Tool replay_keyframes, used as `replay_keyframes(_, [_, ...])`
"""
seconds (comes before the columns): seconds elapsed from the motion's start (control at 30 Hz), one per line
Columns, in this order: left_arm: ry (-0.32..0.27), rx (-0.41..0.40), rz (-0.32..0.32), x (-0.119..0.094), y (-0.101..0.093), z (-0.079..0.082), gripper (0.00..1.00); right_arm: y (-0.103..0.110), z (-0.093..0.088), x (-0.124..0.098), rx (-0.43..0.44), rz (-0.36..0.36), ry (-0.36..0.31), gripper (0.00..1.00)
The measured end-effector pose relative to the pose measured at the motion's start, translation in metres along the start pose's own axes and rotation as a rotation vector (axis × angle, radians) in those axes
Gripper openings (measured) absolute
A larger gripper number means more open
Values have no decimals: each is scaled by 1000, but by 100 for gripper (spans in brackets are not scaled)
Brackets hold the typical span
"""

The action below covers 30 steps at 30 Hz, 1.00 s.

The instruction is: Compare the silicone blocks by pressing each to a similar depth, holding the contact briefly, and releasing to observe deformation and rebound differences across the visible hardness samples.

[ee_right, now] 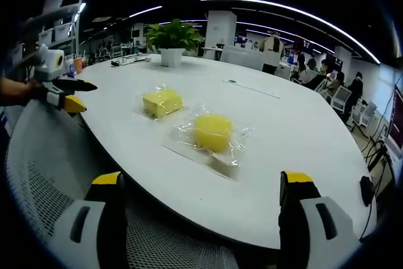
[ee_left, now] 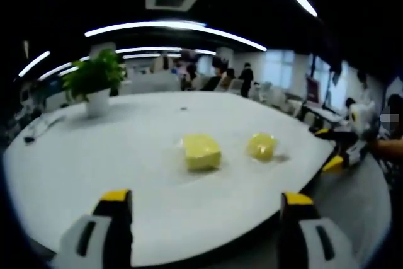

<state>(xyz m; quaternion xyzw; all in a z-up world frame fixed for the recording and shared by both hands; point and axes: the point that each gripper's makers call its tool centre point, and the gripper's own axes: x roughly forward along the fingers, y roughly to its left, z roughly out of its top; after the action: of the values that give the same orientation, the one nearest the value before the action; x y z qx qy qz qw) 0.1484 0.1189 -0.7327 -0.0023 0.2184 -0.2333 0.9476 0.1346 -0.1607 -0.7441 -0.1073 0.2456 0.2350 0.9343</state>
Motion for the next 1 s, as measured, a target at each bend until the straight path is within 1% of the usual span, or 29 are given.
replay_keyframes(1.0, [10,-4,-3,0,-1,-2,99,0,-1,0,1,0,5,96])
